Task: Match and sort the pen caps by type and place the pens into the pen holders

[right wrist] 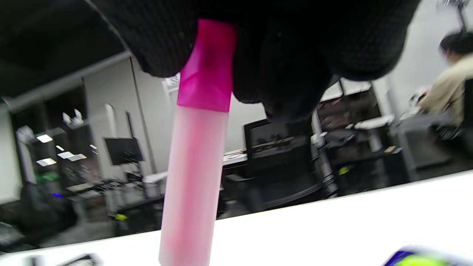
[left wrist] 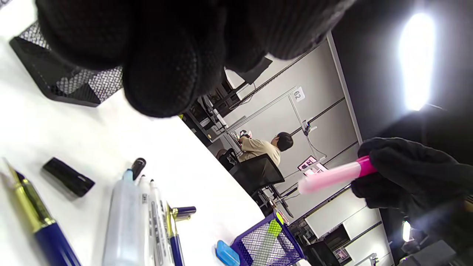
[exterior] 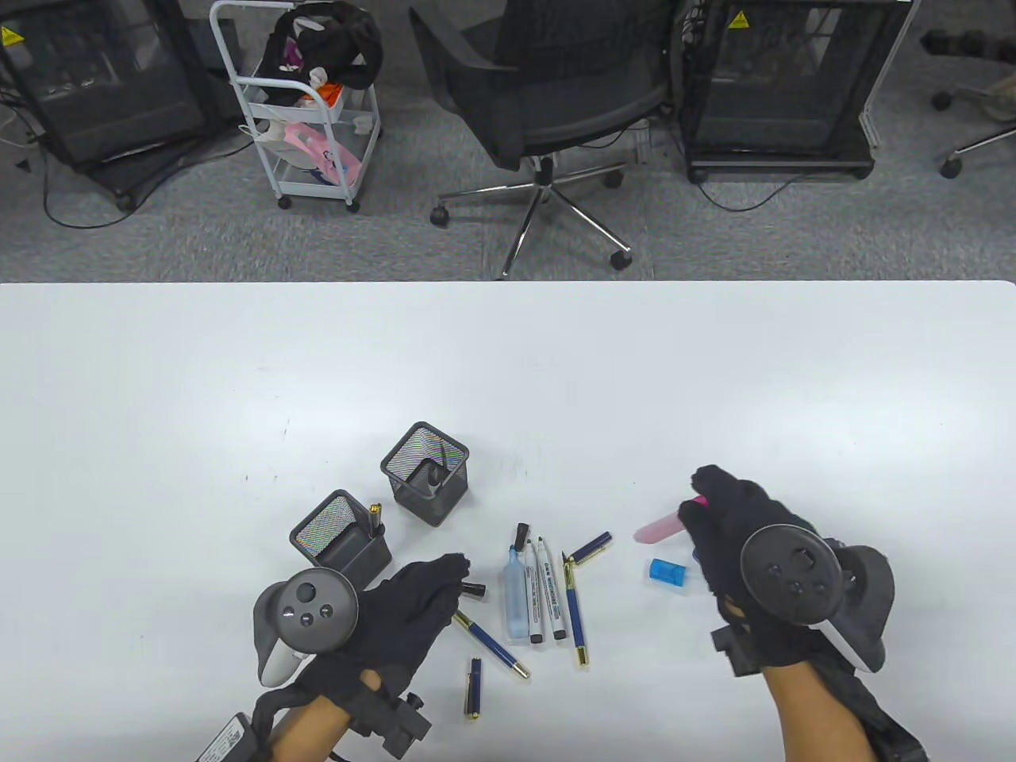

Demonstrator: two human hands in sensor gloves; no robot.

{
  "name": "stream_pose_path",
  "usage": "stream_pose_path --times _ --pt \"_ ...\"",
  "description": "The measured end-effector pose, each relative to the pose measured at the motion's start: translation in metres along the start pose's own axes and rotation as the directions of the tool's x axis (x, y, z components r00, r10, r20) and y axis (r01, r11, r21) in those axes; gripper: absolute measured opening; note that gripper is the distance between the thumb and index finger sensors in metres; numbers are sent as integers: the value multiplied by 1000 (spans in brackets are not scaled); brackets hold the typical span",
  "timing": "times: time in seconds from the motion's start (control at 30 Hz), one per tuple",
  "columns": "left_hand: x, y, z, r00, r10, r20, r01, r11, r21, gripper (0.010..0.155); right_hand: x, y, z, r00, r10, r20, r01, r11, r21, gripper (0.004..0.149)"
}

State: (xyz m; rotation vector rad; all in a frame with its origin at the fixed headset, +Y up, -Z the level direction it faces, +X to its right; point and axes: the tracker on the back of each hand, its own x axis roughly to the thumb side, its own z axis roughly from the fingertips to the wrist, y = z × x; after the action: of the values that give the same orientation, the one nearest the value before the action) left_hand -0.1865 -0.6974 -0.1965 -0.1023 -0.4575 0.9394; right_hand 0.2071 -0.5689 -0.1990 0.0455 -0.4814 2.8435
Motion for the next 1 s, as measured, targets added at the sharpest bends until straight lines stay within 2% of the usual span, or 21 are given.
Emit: stream_pose_path --times 0.13,0.2,0.4,0.53,0.73,1.0 --pt "0 -1 0 1000 -1 1 1 1000 -8 54 -22 -10 -8 987 137 -79 -135 990 32 48" --pt "1 -2 -1 1000 -13 5 14 1000 -16 54 -30 -6 -10 980 174 -100 -171 984 45 48" --pt "1 -5 -1 1000 -25 1 25 999 -28 55 -44 34 -9 948 303 -97 -287 945 155 48" --pt "1 -6 0 1000 -30 -1 30 999 -35 55 -48 58 -7 941 326 -90 -301 928 218 48" --pt "1 -6 -1 1000 -29 -4 29 999 -39 56 -49 82 -3 927 369 -71 -333 895 297 47" --pt "1 -6 -1 1000 -28 -5 27 999 -39 56 -47 87 0 927 370 -64 -334 890 310 49"
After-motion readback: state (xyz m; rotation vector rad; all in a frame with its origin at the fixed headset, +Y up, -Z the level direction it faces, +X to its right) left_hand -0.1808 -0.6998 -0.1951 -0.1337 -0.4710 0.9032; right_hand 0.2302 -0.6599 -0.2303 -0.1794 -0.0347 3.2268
